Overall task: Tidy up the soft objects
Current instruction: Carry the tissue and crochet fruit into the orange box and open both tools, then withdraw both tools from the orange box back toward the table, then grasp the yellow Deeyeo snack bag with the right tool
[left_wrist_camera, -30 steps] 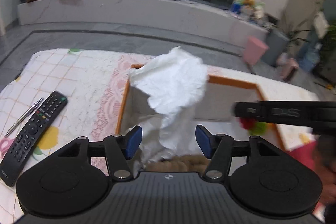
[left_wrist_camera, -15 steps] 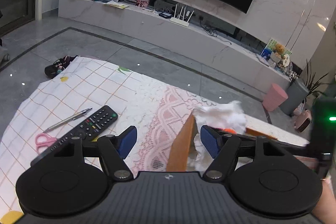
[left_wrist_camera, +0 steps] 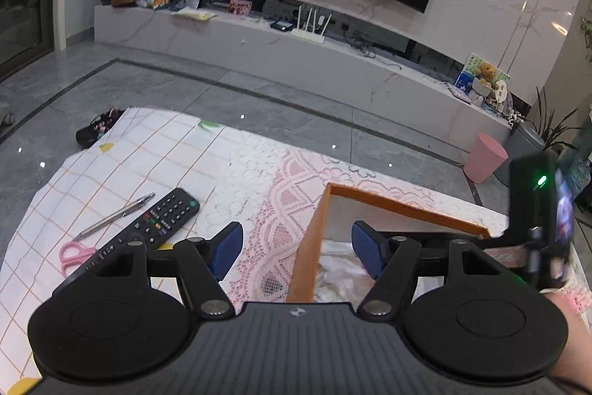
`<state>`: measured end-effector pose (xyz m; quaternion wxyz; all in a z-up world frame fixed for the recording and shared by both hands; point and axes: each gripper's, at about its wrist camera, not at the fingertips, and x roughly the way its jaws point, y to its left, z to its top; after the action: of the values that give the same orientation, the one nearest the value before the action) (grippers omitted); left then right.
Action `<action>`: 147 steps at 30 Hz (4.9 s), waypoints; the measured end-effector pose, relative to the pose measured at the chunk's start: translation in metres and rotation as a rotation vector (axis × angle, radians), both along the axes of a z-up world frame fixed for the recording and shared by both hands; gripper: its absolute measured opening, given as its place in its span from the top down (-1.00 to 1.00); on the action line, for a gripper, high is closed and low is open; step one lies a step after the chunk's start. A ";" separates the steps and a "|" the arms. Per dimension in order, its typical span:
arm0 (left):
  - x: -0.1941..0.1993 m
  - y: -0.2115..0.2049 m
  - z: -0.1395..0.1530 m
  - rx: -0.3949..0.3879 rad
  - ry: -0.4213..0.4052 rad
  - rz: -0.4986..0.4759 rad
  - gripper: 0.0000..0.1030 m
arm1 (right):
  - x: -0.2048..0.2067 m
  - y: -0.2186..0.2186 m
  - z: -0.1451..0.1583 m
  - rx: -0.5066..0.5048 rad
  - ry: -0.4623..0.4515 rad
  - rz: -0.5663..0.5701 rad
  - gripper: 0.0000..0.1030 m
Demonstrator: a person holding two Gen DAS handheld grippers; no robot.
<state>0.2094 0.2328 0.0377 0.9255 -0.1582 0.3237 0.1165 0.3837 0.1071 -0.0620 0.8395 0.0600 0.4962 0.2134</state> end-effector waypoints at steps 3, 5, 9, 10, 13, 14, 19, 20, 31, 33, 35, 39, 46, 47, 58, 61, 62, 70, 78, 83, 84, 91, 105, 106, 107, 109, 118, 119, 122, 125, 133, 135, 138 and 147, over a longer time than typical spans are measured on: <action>0.000 -0.005 0.002 0.014 -0.008 -0.006 -0.54 | -0.009 -0.005 0.024 -0.104 -0.092 0.034 -0.01; 0.001 -0.010 0.000 0.024 0.000 -0.011 -0.54 | -0.011 -0.008 0.032 -0.209 -0.134 0.050 -0.01; 0.005 -0.018 -0.005 0.050 0.026 -0.033 -0.54 | -0.013 -0.015 0.032 -0.368 -0.191 0.071 -0.02; 0.006 -0.020 -0.007 0.052 0.030 -0.036 -0.54 | -0.015 -0.016 0.030 -0.417 -0.220 0.087 -0.02; 0.007 -0.023 -0.008 0.054 0.038 -0.048 -0.54 | -0.014 -0.019 0.022 -0.515 -0.251 0.108 -0.02; 0.007 -0.024 -0.009 0.060 0.041 -0.049 -0.54 | -0.012 -0.021 0.021 -0.510 -0.245 0.110 -0.08; 0.008 -0.026 -0.011 0.078 0.054 -0.044 -0.54 | -0.013 -0.025 0.022 -0.461 -0.226 0.107 -0.21; 0.008 -0.026 -0.012 0.078 0.056 -0.044 -0.54 | -0.015 -0.025 0.024 -0.451 -0.230 0.113 -0.21; 0.000 -0.053 0.002 0.152 0.001 -0.092 -0.54 | -0.056 -0.094 0.088 -0.287 -0.451 0.011 -0.84; -0.002 -0.060 0.006 0.162 -0.008 -0.134 -0.54 | -0.067 -0.120 0.098 -0.256 -0.480 -0.045 -0.87; -0.005 -0.067 0.010 0.170 -0.023 -0.150 -0.54 | -0.078 -0.148 0.107 -0.197 -0.495 -0.080 -0.87; -0.011 -0.075 0.018 0.180 -0.050 -0.183 -0.54 | -0.103 -0.211 0.120 -0.061 -0.489 -0.150 -0.90; -0.022 -0.097 0.032 0.157 -0.117 -0.233 -0.53 | -0.144 -0.311 0.130 -0.064 -0.560 -0.309 -0.90; -0.024 -0.103 0.032 0.165 -0.121 -0.246 -0.53 | -0.150 -0.326 0.129 -0.073 -0.581 -0.336 -0.91; -0.035 -0.198 0.031 0.256 -0.132 -0.404 -0.53 | -0.164 -0.441 0.080 -0.025 -0.531 -0.657 -0.95; -0.037 -0.225 0.032 0.217 -0.105 -0.401 -0.53 | -0.156 -0.445 0.077 -0.060 -0.519 -0.647 -0.95; -0.039 -0.236 0.032 0.220 -0.105 -0.420 -0.53 | -0.156 -0.447 0.079 -0.076 -0.527 -0.636 -0.95; -0.044 -0.308 0.022 0.207 -0.108 -0.498 -0.53 | -0.157 -0.462 0.059 -0.158 -0.480 -0.483 -0.95; -0.025 -0.341 -0.010 0.120 -0.066 -0.509 -0.53 | -0.162 -0.483 0.047 -0.159 -0.393 -0.469 -0.95; -0.016 -0.372 -0.037 0.171 -0.048 -0.510 -0.53 | -0.158 -0.484 0.042 -0.192 -0.379 -0.441 -0.95; -0.017 -0.379 -0.041 0.182 -0.044 -0.510 -0.53 | -0.157 -0.484 0.039 -0.194 -0.374 -0.439 -0.95; 0.002 -0.407 -0.075 0.208 0.018 -0.508 -0.53 | -0.140 -0.478 0.016 -0.223 -0.293 -0.417 -0.95; 0.023 -0.419 -0.119 0.181 0.061 -0.559 -0.53 | -0.092 -0.488 -0.045 -0.192 -0.202 -0.482 -0.95; 0.021 -0.417 -0.121 0.177 0.057 -0.564 -0.53 | -0.091 -0.489 -0.049 -0.198 -0.202 -0.484 -0.95; 0.020 -0.416 -0.122 0.170 0.052 -0.567 -0.53 | -0.090 -0.488 -0.052 -0.209 -0.195 -0.483 -0.95; 0.020 -0.412 -0.123 0.146 0.045 -0.568 -0.53 | -0.088 -0.485 -0.058 -0.233 -0.187 -0.472 -0.94; 0.027 -0.401 -0.120 0.084 0.046 -0.545 -0.53 | -0.091 -0.479 -0.062 -0.265 -0.170 -0.431 -0.33; 0.027 -0.397 -0.119 0.071 0.045 -0.539 -0.53 | -0.092 -0.479 -0.060 -0.263 -0.156 -0.431 -0.31; 0.027 -0.390 -0.118 0.058 0.049 -0.537 -0.53 | -0.097 -0.477 -0.053 -0.279 -0.118 -0.412 -0.26; 0.025 -0.392 -0.119 0.062 0.056 -0.562 -0.53 | -0.109 -0.473 -0.048 -0.286 -0.062 -0.376 -0.27; 0.023 -0.397 -0.119 0.059 0.070 -0.569 -0.53 | -0.143 -0.467 -0.045 -0.301 0.004 -0.293 -0.32; 0.023 -0.397 -0.120 0.061 0.072 -0.570 -0.53 | -0.138 -0.465 -0.047 -0.305 0.003 -0.289 -0.34; 0.022 -0.398 -0.122 0.075 0.073 -0.563 -0.52 | -0.129 -0.461 -0.050 -0.312 0.000 -0.279 -0.34; 0.022 -0.400 -0.128 0.082 0.091 -0.572 -0.52 | -0.130 -0.460 -0.049 -0.326 -0.025 -0.229 -0.01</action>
<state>0.2312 -0.1675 -0.0901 0.9109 -0.0175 0.3916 -0.1291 0.2532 -0.3530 -0.1112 0.8630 -0.0234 0.5036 0.0343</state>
